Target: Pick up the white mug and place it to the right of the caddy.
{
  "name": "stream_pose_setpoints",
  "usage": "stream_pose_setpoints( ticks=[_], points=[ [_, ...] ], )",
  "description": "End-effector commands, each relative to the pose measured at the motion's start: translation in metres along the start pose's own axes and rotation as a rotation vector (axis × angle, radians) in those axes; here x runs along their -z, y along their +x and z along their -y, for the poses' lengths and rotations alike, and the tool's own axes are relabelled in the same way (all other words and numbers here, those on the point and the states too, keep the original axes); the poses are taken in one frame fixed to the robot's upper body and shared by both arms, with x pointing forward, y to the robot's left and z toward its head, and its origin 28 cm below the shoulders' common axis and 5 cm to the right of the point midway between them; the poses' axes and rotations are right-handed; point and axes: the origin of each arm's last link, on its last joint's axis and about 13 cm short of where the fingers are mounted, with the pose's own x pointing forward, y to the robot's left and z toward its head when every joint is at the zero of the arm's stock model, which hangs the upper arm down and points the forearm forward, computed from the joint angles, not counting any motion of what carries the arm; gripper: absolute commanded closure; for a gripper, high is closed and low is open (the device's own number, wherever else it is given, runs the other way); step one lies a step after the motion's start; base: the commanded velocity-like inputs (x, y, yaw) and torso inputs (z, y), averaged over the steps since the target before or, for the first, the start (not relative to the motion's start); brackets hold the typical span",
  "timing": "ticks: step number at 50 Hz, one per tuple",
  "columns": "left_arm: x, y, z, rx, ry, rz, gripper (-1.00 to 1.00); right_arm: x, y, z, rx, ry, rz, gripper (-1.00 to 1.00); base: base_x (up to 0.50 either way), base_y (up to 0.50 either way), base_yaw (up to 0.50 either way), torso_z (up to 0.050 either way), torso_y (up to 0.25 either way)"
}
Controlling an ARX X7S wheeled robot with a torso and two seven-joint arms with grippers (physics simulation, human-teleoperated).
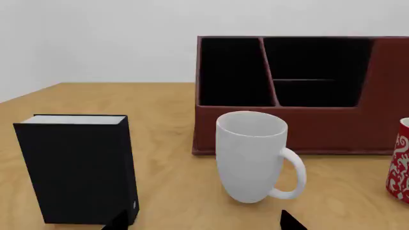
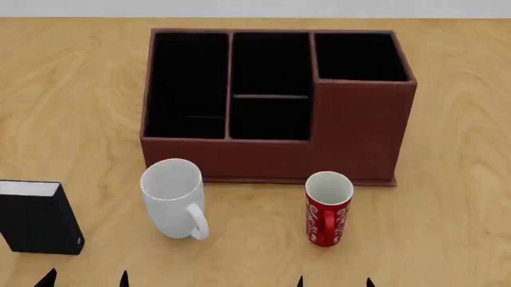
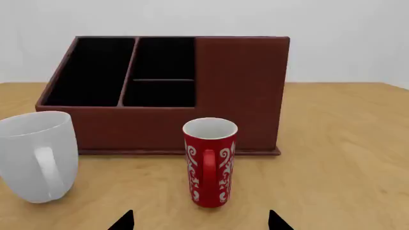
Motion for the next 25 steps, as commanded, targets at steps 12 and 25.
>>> stream_pose_setpoints(
  ticks=[12, 25],
  points=[
    [-0.048, 0.005, -0.003, -0.031, 0.058, -0.004, -1.0, -0.073, 0.008, 0.0, 0.03, -0.087, 0.049, -1.0, 0.0, 0.0, 0.0, 0.0, 0.0],
    [-0.108, -0.015, 0.0, -0.005, 0.098, 0.018, -1.0, -0.135, 0.0, 0.001, 0.049, -0.143, 0.121, -1.0, 0.0, 0.0, 0.0, 0.0, 0.0]
  ],
)
